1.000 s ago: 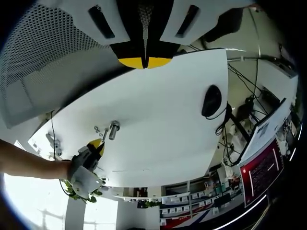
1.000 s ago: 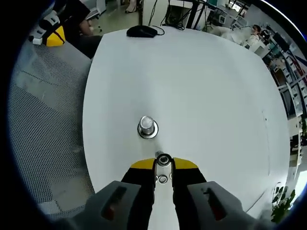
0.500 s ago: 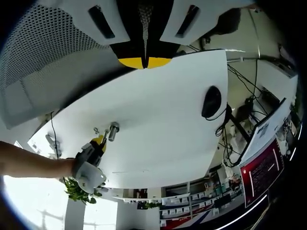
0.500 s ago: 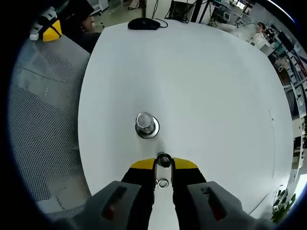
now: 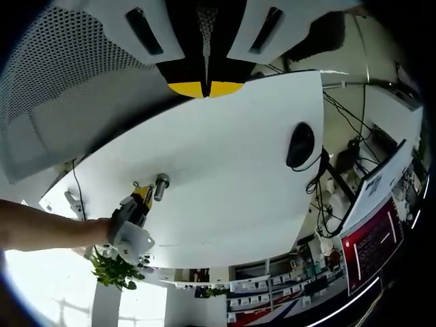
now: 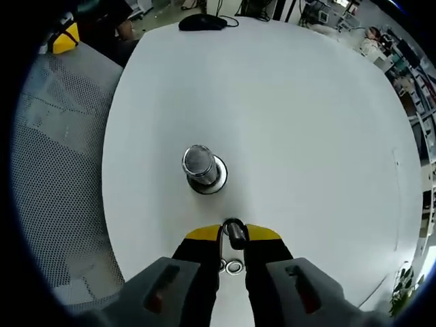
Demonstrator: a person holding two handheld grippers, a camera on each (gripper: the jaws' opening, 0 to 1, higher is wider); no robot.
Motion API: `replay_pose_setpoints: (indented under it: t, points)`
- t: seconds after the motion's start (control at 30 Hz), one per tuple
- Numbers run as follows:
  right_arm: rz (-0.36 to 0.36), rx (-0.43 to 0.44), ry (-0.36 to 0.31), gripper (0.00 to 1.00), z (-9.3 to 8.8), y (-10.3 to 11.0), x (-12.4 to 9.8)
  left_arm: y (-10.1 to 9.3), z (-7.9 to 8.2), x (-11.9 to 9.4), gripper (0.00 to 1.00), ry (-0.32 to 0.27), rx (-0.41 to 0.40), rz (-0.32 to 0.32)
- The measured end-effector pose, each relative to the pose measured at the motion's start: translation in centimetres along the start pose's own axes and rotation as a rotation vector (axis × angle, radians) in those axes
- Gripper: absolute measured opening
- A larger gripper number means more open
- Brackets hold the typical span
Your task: Place the washer onto the threaded stud by aligning its center hole with the stud, sliding it down to the base, and recovering from edge contact or off-axis alignment until the washer reaches the visible bottom stop.
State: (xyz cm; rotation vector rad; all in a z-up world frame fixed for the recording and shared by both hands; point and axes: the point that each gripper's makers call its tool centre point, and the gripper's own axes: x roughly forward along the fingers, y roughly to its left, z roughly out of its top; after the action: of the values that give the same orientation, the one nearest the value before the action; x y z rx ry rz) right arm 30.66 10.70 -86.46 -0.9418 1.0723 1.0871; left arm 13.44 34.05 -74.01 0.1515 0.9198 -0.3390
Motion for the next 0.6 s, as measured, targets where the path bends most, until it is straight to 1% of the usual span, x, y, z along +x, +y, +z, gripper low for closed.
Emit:
replay_pose_setpoints:
  t: [0.07,0.1,0.2,0.43,0.6]
  points:
    - [0.013,-0.005,0.001,0.14,-0.1,0.2,0.1,0.0,0.0,0.0,0.0,-0.001,0.0,0.0]
    - [0.027,-0.014,0.004,0.17,-0.3,0.4,0.2,0.0,0.0,0.0,0.0,-0.001,0.0,0.0]
    - [0.014,0.011,-0.014,0.33,-0.3,0.4,0.2,0.0,0.0,0.0,0.0,-0.002,0.001,0.0]
    - [0.007,0.075,-0.045,0.36,-1.0,0.7,-0.8,0.0,0.1,0.0,0.0,-0.006,0.003,-0.001]
    - [0.012,0.138,-0.087,0.36,-1.5,1.1,-1.8,-0.1,0.1,0.0,0.0,-0.009,0.004,-0.003]
